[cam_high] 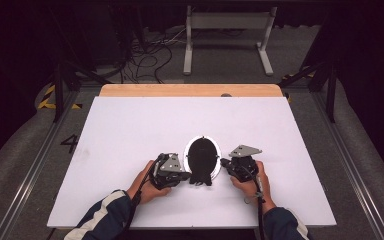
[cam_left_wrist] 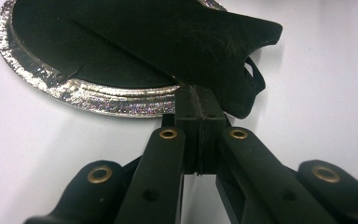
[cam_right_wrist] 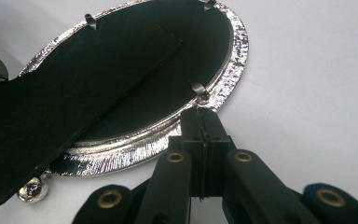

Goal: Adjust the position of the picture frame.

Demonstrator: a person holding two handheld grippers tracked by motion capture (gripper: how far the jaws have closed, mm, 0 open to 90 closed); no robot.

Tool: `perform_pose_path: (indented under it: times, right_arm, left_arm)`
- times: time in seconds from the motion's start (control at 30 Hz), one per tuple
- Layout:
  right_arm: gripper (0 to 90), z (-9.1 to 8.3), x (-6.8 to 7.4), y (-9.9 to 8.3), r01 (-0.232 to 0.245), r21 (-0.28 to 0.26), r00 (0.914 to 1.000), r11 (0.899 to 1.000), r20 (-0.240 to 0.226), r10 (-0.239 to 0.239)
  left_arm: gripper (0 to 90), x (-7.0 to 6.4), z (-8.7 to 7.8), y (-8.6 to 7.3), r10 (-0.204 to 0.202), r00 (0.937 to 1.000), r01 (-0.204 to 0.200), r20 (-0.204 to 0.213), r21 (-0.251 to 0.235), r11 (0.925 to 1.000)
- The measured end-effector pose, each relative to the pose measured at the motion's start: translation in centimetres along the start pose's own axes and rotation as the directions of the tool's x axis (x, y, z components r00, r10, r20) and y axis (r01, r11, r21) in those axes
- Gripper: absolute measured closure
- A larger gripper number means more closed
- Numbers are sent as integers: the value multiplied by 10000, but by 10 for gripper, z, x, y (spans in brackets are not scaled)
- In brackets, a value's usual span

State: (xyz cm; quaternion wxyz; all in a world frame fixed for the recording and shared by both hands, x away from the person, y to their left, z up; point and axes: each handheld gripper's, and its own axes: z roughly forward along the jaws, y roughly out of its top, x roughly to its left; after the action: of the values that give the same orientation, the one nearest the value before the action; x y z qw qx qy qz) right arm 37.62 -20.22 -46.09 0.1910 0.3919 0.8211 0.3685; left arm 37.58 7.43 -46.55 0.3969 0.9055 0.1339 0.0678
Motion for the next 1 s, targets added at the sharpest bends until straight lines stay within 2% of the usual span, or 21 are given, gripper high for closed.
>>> perform_pose_path:
  times: [0.1,0.33,0.4,0.5,0.57,0.6,0.7,0.73,0.87,1.0]
  right_arm:
    - [900,0,0,0,67,3,10000,10000,-3,-67]
    - [900,0,0,0,293,8,9996,9996,-48,-293]
    - [880,-1,-5,0,308,-19,9988,9995,-373,-308]
    - [868,-1,-6,0,415,-14,9984,9991,-394,-416]
    - [863,-2,-6,0,525,27,9981,9986,-314,-524]
    - [849,-4,-7,0,485,38,9977,9988,-474,-482]
    - [837,-7,-9,2,415,-10,9981,9991,-444,-415]
    - [830,-9,-10,3,367,-59,9981,9993,-496,-369]
    - [812,-14,-12,4,312,-157,9980,9994,-550,-320]
    - [797,-19,-10,1,468,-87,9971,9989,-592,-473]
  left_arm:
    - [898,-2,0,1,159,9997,-158,-180,77,9998]
    - [856,-2,-2,0,121,9996,-120,-252,36,9999]
    - [845,-3,-5,0,215,9996,-215,-208,-18,9998]
    - [826,-3,-9,0,354,9989,-357,-300,-78,9993]
    - [816,0,-16,0,275,9989,-285,-382,-260,9993]
    - [795,1,-22,-2,185,9980,-216,-609,-504,9985]
    - [774,5,-30,-4,43,9971,-99,-754,-749,9971]
    - [752,6,-34,-6,-57,9951,-21,-990,-786,9969]
    - [672,12,-50,-15,-488,9916,354,-1199,-1115,9931]
    - [599,17,-68,-26,-597,9857,360,-1577,-1491,9882]
